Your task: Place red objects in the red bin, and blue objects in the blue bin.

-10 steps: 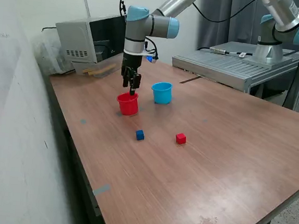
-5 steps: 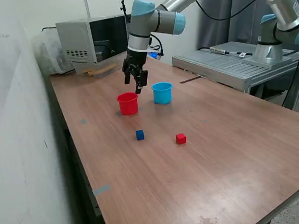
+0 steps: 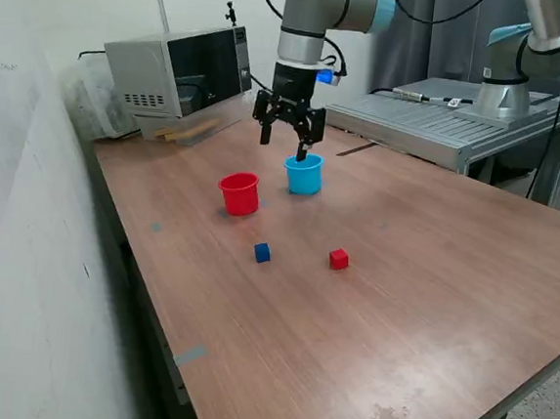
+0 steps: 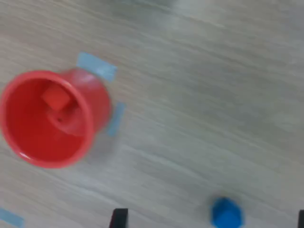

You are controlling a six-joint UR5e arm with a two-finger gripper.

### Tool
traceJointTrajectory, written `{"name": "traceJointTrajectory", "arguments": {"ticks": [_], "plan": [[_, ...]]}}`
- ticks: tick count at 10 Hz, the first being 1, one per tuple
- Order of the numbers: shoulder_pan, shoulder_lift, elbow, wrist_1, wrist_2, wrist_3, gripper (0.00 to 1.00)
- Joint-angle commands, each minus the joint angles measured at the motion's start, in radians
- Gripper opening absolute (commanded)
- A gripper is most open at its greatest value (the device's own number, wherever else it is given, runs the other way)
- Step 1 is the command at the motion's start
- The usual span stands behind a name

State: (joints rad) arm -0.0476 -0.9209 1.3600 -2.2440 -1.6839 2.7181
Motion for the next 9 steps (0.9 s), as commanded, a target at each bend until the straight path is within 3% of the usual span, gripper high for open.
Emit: {"name": "traceJointTrajectory", "arguments": {"ticks": [1,4,7,8,9], "plan": [[0.11,-0.044,0.036,0.078,0.001,-0.028,1.0],[0.219,-0.077,0.056,0.119,0.009,-0.159,1.0],[0.273,-0.108,0.097,0.122,0.05,-0.351,1.0],[0.273,-0.121,0.109,0.122,0.112,-0.427,1.0],[0.273,-0.14,0.125,0.122,0.233,-0.566,1.0]]}}
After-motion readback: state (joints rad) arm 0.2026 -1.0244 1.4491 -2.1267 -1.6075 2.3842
